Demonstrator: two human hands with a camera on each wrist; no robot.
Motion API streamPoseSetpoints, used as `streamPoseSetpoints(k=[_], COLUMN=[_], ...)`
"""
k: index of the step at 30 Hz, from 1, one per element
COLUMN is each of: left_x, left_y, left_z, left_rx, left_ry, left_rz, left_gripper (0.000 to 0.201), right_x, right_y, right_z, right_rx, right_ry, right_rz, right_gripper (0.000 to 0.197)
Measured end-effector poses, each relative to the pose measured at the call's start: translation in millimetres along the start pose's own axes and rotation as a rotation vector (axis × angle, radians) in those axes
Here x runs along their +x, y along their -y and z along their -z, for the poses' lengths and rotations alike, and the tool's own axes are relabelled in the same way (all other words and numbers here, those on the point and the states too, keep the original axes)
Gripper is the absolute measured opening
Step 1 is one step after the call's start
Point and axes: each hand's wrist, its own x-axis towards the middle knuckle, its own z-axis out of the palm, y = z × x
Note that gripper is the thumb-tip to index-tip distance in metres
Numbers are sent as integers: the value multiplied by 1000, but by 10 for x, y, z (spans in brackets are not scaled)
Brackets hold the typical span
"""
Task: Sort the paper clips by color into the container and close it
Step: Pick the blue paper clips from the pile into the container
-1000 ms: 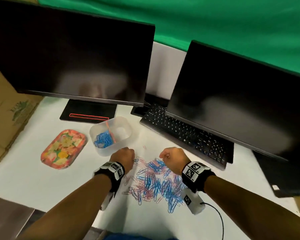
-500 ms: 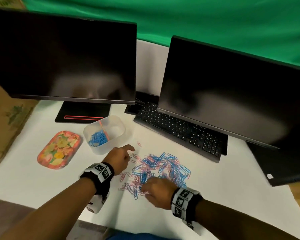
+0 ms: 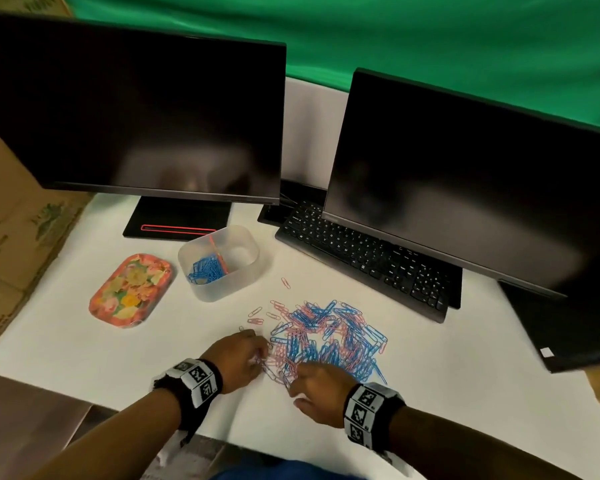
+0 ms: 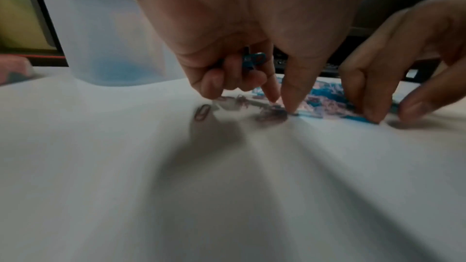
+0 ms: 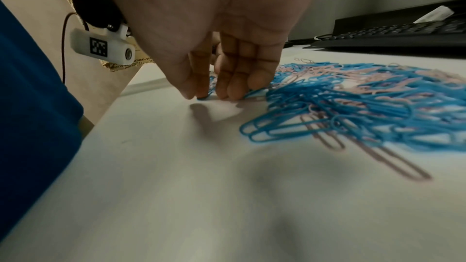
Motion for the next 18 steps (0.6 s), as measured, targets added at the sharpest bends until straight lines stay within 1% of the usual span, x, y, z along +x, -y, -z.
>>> streamPoseSetpoints(k=[2, 8, 13, 18], left_x=[-9, -2, -8, 23], left_y=[30, 92, 85, -39], left_z=[-32, -4, 0, -22], left_rx=[53, 96, 110, 131], left_ry=[-15, -54, -57, -81], left_rz=[4, 34, 54, 9], left_gripper=[19, 13, 14, 22], right_x=[-49, -51, -3, 34], right_y=[-15, 7, 16, -23], right_z=[-4, -28, -102, -149], right_rx=[-3, -46, 70, 218], right_ry=[2, -9, -62, -114], right_rz=[-25, -117, -203, -297], right_gripper=[31, 32, 19, 24])
